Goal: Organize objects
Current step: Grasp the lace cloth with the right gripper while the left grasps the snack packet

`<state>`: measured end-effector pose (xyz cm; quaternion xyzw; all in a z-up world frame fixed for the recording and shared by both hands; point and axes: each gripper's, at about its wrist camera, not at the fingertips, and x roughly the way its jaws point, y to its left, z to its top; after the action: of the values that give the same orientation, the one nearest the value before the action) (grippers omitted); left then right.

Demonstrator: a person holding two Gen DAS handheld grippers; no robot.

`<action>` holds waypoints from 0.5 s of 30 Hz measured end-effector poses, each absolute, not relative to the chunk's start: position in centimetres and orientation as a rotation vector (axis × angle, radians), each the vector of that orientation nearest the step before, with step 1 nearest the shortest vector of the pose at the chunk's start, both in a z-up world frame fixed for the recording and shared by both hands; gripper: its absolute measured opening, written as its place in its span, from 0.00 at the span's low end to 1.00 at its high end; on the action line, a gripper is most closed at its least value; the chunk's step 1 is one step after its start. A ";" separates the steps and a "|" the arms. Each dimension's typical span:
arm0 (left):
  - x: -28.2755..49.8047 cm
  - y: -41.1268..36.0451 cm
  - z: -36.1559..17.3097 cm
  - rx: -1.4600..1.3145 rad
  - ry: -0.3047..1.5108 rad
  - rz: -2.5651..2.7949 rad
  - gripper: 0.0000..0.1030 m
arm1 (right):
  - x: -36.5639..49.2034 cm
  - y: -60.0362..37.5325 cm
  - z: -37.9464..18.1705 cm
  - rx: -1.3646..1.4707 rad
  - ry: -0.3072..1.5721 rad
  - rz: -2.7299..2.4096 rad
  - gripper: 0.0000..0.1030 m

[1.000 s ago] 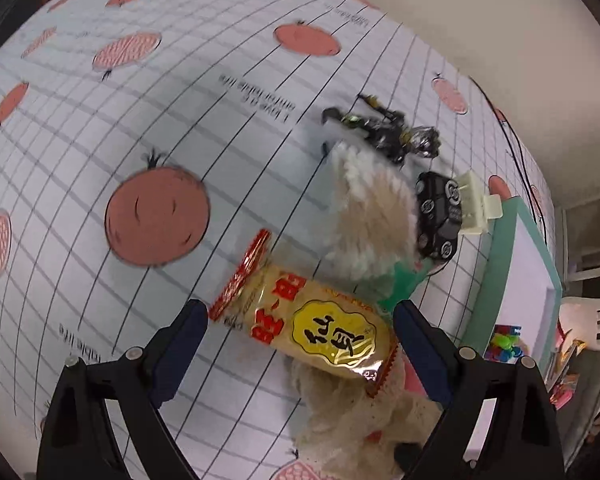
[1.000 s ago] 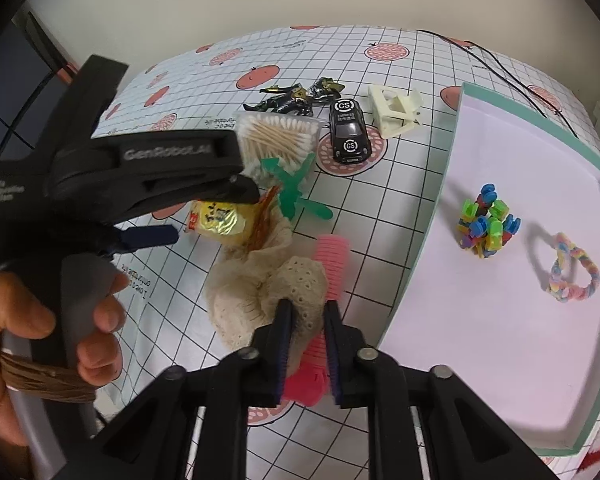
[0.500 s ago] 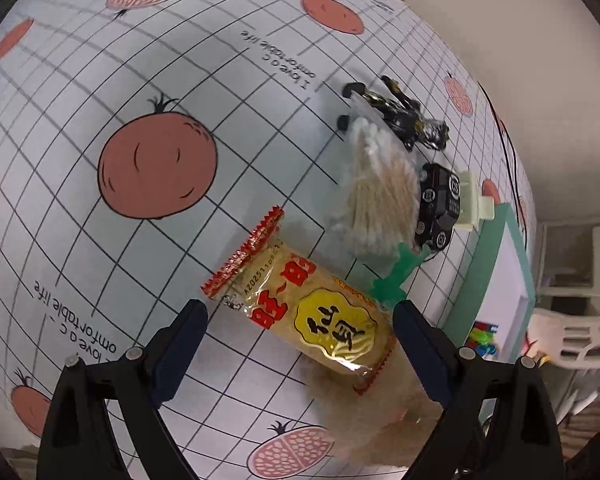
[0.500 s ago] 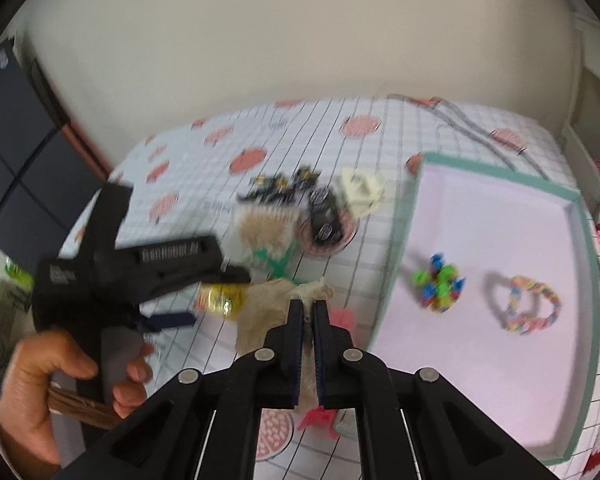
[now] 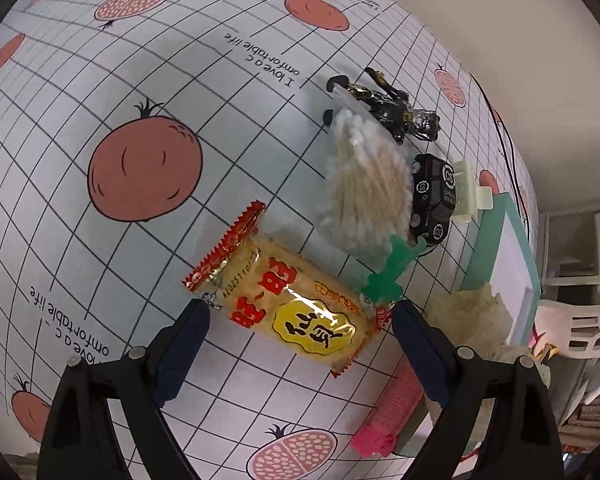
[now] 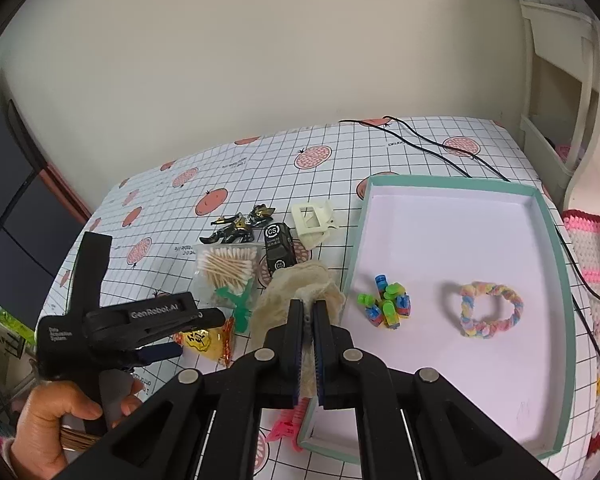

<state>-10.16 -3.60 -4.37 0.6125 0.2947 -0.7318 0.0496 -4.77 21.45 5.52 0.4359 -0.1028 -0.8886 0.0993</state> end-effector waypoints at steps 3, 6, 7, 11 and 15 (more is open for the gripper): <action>-10.3 -3.5 -4.1 1.841 0.847 -2.255 0.80 | -4.6 21.6 5.5 1.283 -0.310 -2.629 0.05; -10.5 -3.6 -3.9 1.814 0.799 -2.276 0.66 | -4.6 21.6 5.4 1.287 -0.308 -2.630 0.05; -10.2 -3.9 -4.0 1.811 0.815 -2.280 0.61 | -4.6 21.6 5.4 1.288 -0.308 -2.632 0.05; -9.2 -4.3 -4.2 1.811 0.893 -2.272 0.49 | -4.6 21.8 5.5 1.281 -0.313 -2.638 0.05; -7.9 -5.1 -3.9 1.817 0.888 -2.274 0.38 | -4.4 22.0 5.7 1.259 -0.319 -2.658 0.05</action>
<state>-7.90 -5.07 -3.85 0.5962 0.2914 -0.7465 0.0491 -4.39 22.03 5.72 0.4239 -0.1073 -0.8947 0.0914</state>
